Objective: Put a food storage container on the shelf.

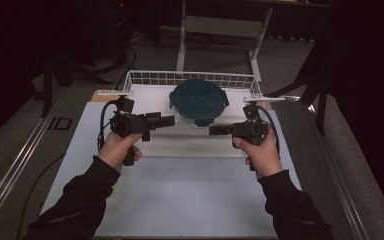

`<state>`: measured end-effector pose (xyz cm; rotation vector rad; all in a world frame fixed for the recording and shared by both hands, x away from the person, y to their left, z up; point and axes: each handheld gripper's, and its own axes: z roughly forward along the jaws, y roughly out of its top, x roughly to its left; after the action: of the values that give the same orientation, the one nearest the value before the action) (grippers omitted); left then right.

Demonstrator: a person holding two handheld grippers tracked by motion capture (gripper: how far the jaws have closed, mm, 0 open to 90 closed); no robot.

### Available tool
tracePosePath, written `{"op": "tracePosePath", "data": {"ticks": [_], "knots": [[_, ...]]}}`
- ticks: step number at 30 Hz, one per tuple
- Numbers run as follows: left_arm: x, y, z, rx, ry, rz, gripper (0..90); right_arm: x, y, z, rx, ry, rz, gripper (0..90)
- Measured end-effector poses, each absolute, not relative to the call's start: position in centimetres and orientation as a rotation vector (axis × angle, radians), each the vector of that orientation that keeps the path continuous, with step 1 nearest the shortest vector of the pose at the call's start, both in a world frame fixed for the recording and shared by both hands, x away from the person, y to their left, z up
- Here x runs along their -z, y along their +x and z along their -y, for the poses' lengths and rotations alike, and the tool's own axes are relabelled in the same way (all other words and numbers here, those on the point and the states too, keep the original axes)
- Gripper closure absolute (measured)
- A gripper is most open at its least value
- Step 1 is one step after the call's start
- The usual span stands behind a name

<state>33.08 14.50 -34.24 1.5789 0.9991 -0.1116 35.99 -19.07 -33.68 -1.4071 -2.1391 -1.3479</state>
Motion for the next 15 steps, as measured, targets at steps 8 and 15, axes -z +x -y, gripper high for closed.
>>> {"op": "tracePosePath", "data": {"ticks": [8, 15], "knots": [[36.4, 29.9, -13.1, 0.013, 1.678, -0.921, 10.2, 34.0, 35.9, 18.3, 1.395, -1.437, 2.196, 89.7], [38.5, 27.1, -11.7, -0.036, 1.717, -0.86, 8.0, 34.3, 36.2, 17.8, 1.398, -1.452, 2.193, 89.8]]}}
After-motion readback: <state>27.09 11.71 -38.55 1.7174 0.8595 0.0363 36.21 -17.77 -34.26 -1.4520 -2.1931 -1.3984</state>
